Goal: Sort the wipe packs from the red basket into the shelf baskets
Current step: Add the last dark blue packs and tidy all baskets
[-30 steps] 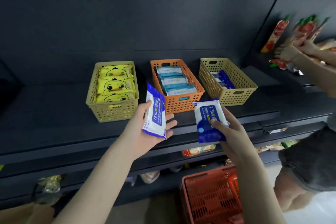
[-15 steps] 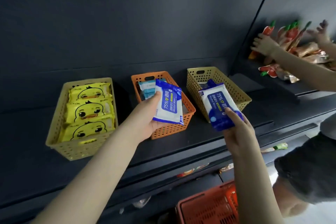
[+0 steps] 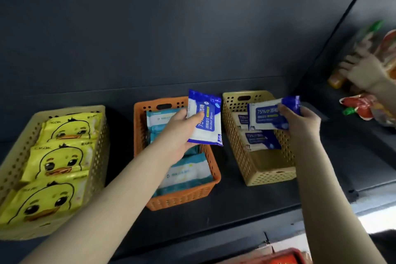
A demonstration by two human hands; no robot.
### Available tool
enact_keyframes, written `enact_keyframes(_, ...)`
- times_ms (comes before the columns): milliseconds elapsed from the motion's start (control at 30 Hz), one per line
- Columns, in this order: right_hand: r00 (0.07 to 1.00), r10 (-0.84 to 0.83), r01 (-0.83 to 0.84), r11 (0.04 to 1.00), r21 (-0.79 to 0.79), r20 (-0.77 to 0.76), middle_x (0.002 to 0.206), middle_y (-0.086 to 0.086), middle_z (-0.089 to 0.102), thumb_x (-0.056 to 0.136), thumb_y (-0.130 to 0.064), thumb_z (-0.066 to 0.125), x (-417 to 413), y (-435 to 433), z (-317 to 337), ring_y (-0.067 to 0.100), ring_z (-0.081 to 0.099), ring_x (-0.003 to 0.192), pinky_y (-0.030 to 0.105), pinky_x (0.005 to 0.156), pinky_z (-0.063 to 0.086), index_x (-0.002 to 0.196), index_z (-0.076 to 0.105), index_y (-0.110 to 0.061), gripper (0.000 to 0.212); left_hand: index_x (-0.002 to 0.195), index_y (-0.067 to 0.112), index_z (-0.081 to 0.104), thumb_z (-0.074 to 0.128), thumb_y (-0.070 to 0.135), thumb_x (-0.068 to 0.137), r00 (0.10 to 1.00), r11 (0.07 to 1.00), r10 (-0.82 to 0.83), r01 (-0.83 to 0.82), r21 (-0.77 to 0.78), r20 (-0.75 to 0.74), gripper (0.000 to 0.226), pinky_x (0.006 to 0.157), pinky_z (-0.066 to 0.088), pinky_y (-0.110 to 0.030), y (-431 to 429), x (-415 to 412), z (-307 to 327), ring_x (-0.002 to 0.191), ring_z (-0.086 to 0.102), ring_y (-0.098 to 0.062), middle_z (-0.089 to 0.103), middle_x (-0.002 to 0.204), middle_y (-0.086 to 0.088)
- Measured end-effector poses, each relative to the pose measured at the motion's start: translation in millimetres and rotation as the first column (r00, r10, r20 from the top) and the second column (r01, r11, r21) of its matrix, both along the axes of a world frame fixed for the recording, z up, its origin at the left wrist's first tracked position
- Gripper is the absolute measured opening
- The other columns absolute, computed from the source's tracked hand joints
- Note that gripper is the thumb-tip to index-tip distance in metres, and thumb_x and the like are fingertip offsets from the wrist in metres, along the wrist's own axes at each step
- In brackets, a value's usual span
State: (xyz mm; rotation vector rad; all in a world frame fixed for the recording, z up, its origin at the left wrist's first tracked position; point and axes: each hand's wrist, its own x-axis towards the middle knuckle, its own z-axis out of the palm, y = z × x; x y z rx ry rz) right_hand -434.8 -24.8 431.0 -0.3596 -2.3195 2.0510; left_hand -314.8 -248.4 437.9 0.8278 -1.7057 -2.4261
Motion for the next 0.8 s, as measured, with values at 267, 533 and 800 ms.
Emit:
enact_keyframes(267,0.979,0.143,-0.177,0.950,0.257,0.148,0.105,0.011,0.069,0.085,-0.027,0.071,-87,-22,-40,0.023,0.066,0.081,0.032,0.066,0.051,0.115,0.061,-0.013,0.035,0.120,0.019,0.058,0.065,0.026,0.089,0.999,1.000,-0.011,0.012,-0.014,0.040,0.032,0.082,0.057,-0.040,-8,-41,-21,0.092,0.070,-0.018,0.072,0.104,-0.005)
enact_keyframes(533,0.910,0.415,-0.201,0.380,0.903,0.028,0.137,0.010,0.050,0.084,-0.027,0.070,-95,-26,-67,0.036,0.044,0.124,0.047,0.098,0.044,0.128,0.058,-0.021,0.046,0.116,0.015,0.059,0.064,0.018,0.089,0.999,0.998,-0.051,0.052,-0.031,0.016,0.027,0.074,0.059,-0.035,-7,-54,-31,0.090,0.071,-0.016,0.072,0.106,-0.007)
enact_keyframes(800,0.816,0.531,-0.500,0.447,0.742,0.230,0.142,0.006,0.047,0.089,-0.020,0.066,-97,-33,-87,0.023,0.051,0.120,0.022,0.086,0.038,0.138,0.051,-0.018,0.051,0.106,0.017,0.058,0.063,0.021,0.091,1.000,0.999,0.008,-0.008,-0.042,-0.009,0.017,0.066,0.059,-0.030,-1,-49,-37,0.081,0.072,-0.012,0.073,0.096,-0.003)
